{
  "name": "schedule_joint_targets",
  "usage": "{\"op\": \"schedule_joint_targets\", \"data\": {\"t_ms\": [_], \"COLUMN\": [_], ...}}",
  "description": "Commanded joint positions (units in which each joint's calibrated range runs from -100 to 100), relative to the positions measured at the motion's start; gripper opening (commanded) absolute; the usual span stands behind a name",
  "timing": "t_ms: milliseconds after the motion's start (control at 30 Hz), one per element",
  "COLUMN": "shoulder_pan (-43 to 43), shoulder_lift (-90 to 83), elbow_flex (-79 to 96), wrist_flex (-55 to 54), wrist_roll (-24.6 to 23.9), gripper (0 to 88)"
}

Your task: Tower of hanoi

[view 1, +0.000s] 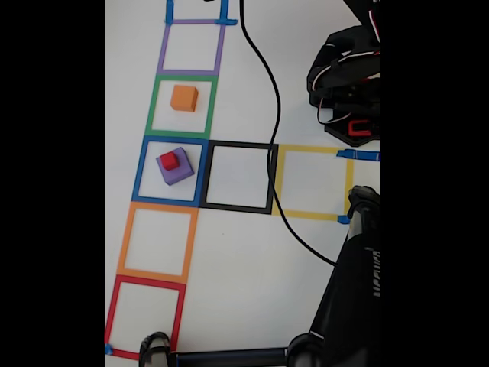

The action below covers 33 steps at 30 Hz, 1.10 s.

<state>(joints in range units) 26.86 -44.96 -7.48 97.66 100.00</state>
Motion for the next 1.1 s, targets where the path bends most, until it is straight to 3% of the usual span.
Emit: {"op": "schedule_joint_targets", "data": {"t_ms": [0,133,267,433,667,1067], "shoulder_pan": [2.29,6.41,10.63,14.85,15.42,12.16], "shoulder_lift": [-0.54,-1.67,-6.44,-11.36,-9.51,17.14], "elbow_flex": [-4.79,0.12,15.66,38.75,66.94,81.30], "wrist_flex": [2.26,1.12,-8.92,-27.70,-62.28,-106.97], "wrist_roll": [0.00,0.00,0.00,0.00,0.00,0.00], "gripper": [0.9,0.9,0.9,0.9,0.9,0.9]}}
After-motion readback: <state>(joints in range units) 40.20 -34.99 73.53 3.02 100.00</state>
